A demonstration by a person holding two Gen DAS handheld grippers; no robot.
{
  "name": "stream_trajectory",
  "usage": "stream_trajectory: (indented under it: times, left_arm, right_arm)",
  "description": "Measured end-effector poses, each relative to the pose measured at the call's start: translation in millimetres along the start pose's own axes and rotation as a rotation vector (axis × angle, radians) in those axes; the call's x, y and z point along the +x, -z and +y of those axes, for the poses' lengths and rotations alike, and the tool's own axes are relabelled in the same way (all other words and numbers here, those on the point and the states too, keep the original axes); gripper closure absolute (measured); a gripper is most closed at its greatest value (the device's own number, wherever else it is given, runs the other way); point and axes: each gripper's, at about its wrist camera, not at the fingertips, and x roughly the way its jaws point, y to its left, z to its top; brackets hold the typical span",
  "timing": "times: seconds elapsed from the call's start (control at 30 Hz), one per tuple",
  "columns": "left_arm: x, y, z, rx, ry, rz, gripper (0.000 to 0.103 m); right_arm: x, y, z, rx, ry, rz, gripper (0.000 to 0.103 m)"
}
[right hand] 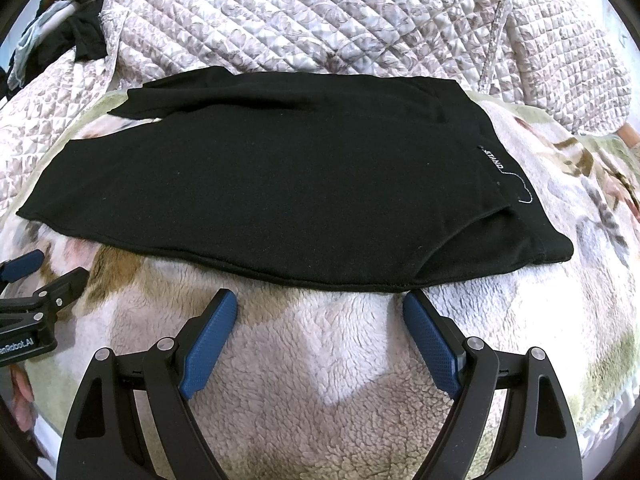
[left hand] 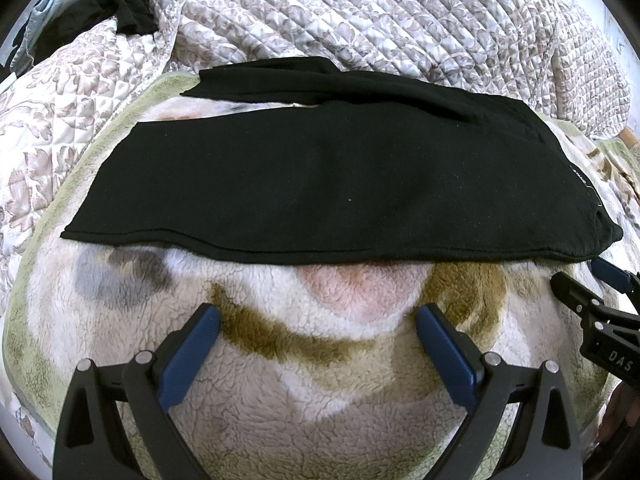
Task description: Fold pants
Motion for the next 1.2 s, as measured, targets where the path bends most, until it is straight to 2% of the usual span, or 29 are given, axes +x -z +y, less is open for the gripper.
stream_trajectory:
  times: [0.33, 0.47, 0.63, 0.73, 0.8, 0.9, 1.07, 1.17, 1.2]
  left_arm:
    - [-2, 0, 4, -0.006, 0.019, -0.002, 0.003]
    - [-8, -1, 15, -0.065, 0.089, -0.005, 0.005]
    - [-14, -3, 45, -0.19, 0.194, -0.022, 0.019]
    - [-12, -7, 61, -0.256, 0.241, -0.019, 0.025]
    - [-9, -11, 72, -0.31, 0.257, -0.021, 0.029]
    - [-3, -19, 91, -0.414, 0.288, -0.03, 0.03]
    - [10, -31, 115, -0.539, 0.281, -0.074, 0.031]
    - [17, -39, 123, -0.577, 0.261, -0.098, 0.037]
    - [20, -42, 126, -0.586, 0.24, -0.103, 0.043]
  right_arm:
    - [2, 5, -3, -0.013, -0.029, -0.004, 0.018]
    - [0, 6, -11, 0.032, -0.081, -0.011, 0.018]
    - [-10, 5, -31, 0.116, -0.161, -0.024, 0.018]
    - [-13, 3, -50, 0.165, -0.146, -0.02, 0.018]
    - [-10, 0, -67, 0.208, -0.141, -0.001, 0.018]
    - [-7, -6, -93, 0.328, -0.2, 0.006, 0.018]
    - [4, -17, -125, 0.485, -0.211, -0.006, 0.018]
    - [9, -18, -143, 0.615, -0.257, -0.044, 0.018]
    - [9, -19, -147, 0.633, -0.264, -0.053, 0.018]
